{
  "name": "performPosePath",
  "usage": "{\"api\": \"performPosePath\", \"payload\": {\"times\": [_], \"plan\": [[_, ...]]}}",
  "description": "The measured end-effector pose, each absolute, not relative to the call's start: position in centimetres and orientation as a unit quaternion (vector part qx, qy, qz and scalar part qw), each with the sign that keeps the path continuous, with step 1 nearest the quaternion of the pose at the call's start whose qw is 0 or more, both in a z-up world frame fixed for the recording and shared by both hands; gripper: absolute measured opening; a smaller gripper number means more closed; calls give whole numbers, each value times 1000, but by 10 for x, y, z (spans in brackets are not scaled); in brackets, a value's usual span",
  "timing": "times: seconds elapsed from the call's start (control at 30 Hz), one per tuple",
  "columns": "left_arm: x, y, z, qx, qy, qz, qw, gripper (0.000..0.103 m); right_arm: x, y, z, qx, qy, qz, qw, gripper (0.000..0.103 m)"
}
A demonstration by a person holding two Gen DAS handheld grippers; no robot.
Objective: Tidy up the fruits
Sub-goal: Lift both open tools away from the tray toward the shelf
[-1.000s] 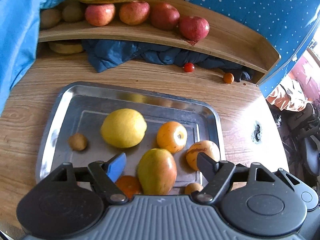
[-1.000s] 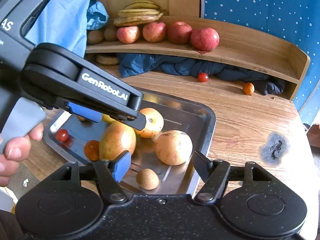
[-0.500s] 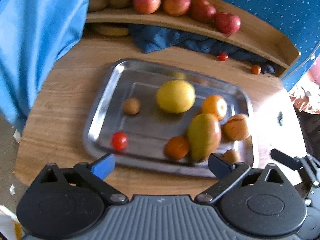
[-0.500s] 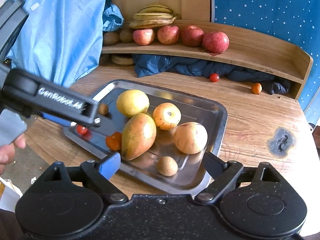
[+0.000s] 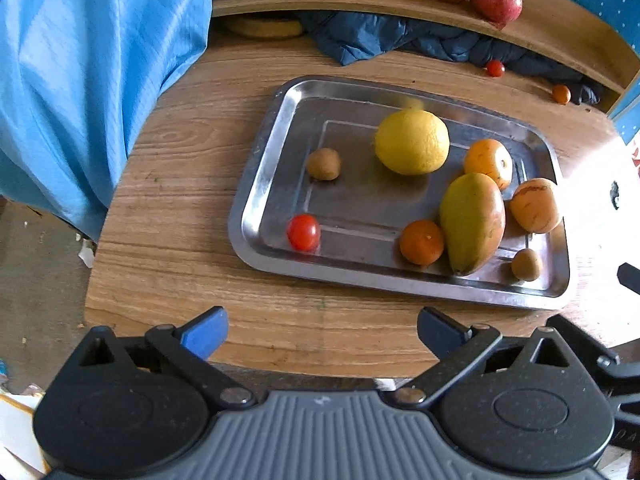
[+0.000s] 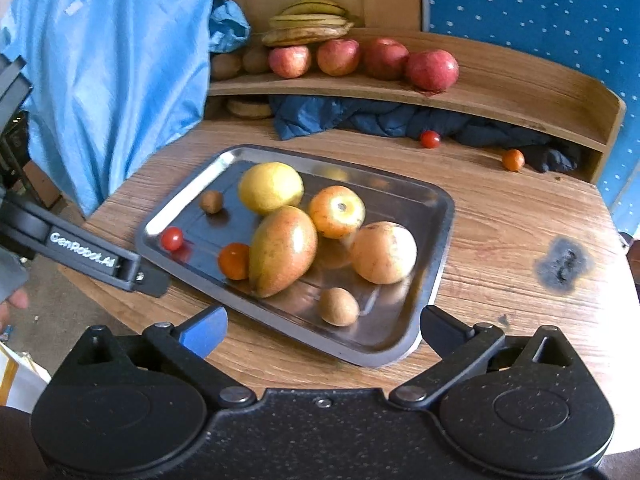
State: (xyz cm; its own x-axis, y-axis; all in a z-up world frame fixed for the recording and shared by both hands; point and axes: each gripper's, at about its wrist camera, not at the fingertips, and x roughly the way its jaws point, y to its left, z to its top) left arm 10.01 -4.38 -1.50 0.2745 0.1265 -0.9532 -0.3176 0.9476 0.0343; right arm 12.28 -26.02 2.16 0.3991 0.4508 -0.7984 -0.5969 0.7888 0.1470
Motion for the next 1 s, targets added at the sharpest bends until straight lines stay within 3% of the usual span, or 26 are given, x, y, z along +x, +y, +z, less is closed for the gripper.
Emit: {"api": "performPosePath", "payload": {"times": [1.0], "plan": [[207,-84,-4,-11,572,69,817,102,195,-299,3,-39,476,204,854,102]]}}
